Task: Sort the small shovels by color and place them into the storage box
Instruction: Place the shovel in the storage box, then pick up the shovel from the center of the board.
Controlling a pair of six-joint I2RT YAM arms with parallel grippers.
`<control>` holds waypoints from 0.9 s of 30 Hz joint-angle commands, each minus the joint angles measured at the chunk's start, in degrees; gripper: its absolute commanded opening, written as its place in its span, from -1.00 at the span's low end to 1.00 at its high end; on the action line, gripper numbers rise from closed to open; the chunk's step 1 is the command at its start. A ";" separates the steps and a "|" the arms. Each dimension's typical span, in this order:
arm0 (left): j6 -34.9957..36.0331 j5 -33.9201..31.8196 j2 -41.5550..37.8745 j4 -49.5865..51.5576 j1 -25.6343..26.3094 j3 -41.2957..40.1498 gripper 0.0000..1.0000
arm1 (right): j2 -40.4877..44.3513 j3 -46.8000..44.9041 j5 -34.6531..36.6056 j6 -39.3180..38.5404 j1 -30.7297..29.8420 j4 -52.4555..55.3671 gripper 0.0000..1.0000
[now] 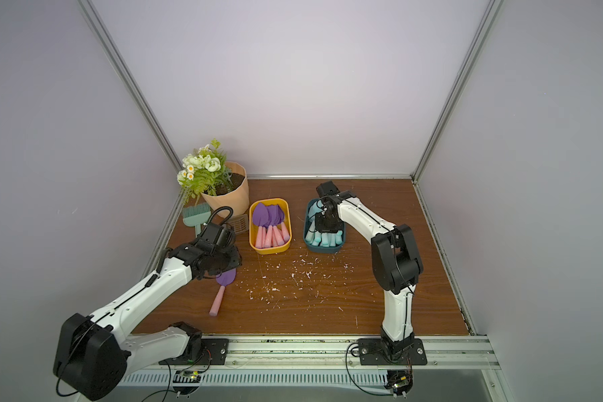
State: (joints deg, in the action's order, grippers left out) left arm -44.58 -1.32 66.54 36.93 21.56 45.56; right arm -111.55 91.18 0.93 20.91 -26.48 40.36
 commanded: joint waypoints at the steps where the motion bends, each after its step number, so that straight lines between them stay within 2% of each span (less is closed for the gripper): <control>1: -1.39 -1.57 -0.71 2.89 -0.73 -1.08 0.11 | 0.55 1.11 -1.32 0.66 0.29 -1.36 -0.38; 7: -0.41 -2.18 -2.10 6.33 -0.73 -2.56 0.18 | 4.45 3.08 1.55 1.16 0.29 -0.72 0.00; 11: -0.90 -1.32 -4.25 10.52 -0.73 -5.50 0.20 | 7.82 1.38 2.52 1.43 0.29 -1.61 0.09; 16: -3.60 -3.38 -9.07 14.91 -0.22 -8.61 0.31 | 10.35 -2.37 0.43 2.45 0.29 -3.04 0.14; 18: -4.02 -3.40 -8.59 15.53 -0.22 -8.30 0.49 | 10.71 -3.35 -0.51 2.83 0.29 -3.09 0.14; 20: -3.23 -2.18 -6.77 15.46 0.12 -8.36 0.56 | 11.12 -3.80 -0.93 2.96 0.30 -3.02 0.15; 27: -1.47 3.59 1.21 15.57 0.21 -8.39 0.51 | 13.94 -2.65 -1.54 2.67 0.29 -3.22 0.14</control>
State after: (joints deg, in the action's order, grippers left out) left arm -46.11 -0.38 65.69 50.15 21.50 36.86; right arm -100.88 87.29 0.84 23.18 -26.24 37.28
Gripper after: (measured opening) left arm 0.758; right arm 0.573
